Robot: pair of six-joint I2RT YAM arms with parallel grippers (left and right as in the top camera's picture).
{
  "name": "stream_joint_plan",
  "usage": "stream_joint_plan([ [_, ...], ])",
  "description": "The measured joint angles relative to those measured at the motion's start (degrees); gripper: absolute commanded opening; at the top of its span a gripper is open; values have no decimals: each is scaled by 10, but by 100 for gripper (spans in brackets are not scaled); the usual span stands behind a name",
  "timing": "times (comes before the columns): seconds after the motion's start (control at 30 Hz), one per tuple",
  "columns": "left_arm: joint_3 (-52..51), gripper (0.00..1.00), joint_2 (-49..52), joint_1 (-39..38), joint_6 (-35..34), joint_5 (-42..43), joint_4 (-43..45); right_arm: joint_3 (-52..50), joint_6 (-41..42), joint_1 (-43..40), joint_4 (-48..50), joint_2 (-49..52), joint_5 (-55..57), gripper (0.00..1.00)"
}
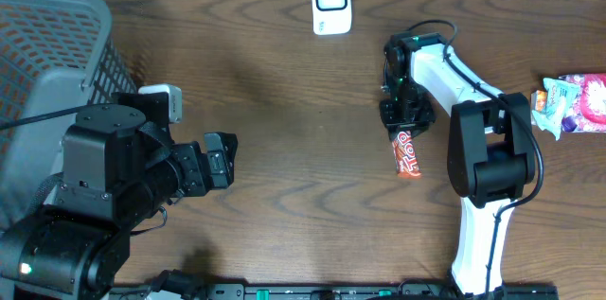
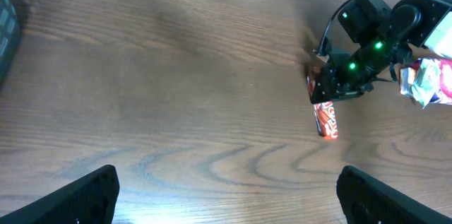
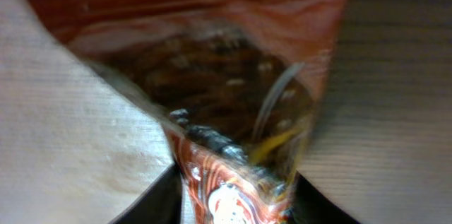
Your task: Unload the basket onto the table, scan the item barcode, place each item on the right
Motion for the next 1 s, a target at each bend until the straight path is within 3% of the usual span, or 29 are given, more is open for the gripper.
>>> stream_joint_plan([
  [0.03,0,98,0,0,0,0,0,0,2,1,3,-1,0,1],
  [0.3,0,98,0,0,0,0,0,21,48,26,29,-2,-3,1],
  [0.53,0,98,0,0,0,0,0,196,109,35,89,8,-9,1],
  [0.67,0,98,0,0,0,0,0,263,170,35,215,8,-9,1],
  [1.0,0,98,0,0,0,0,0,265,274,52,479,20,-7,1],
])
